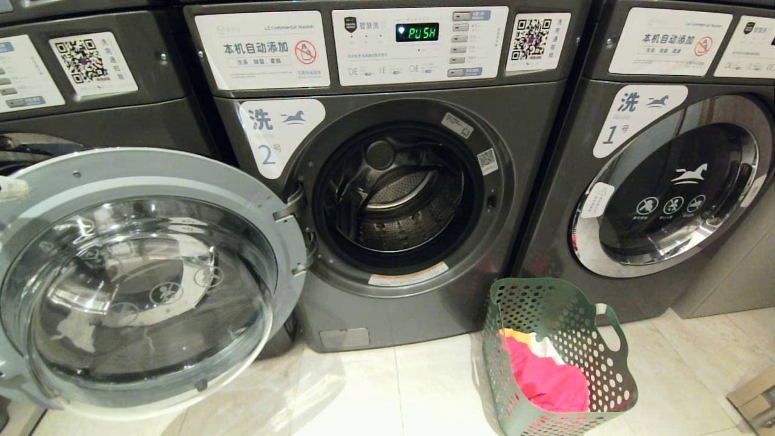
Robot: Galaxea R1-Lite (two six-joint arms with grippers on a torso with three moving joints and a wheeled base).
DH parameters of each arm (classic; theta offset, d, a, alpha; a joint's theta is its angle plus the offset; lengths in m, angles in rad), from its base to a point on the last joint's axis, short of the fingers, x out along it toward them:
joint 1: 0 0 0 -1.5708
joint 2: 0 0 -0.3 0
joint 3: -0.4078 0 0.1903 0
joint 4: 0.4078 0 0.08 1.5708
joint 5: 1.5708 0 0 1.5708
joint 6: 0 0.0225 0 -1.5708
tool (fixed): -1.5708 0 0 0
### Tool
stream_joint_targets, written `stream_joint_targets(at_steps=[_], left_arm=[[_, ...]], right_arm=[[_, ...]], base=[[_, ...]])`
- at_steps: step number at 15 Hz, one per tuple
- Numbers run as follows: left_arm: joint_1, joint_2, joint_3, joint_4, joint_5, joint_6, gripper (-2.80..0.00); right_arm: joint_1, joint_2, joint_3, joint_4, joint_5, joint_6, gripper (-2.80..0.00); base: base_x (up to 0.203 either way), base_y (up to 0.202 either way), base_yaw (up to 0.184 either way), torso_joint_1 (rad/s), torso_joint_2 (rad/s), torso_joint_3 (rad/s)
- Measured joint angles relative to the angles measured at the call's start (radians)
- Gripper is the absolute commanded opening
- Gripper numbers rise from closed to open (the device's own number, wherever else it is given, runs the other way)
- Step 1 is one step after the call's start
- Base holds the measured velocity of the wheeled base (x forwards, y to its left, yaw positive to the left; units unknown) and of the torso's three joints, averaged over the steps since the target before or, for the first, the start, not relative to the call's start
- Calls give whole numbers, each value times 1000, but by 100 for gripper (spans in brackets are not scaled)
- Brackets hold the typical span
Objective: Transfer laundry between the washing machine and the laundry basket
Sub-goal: Close the washing machine door with the left hand
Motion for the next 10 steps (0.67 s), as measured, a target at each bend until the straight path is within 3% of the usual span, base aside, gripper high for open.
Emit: stream_joint_targets(at_steps=[3,4,7,10], left_arm=[[-18,-45,-97,207,-24,3,-280],[-19,-43,-142,195,-20,3,-280],[-9,26,-240,25,47,4,-280],[16,139,-269,-105,93,4,-280]], right_arm=[[0,0,0,0,0,1,-280],[0,0,0,0,0,3,-280],[0,0,0,0,0,7,-280],[0,0,0,0,-1,8,-280]], base=[[0,0,0,0,0,0],[0,0,0,0,0,0],[0,0,0,0,0,0],[0,0,0,0,0,0]])
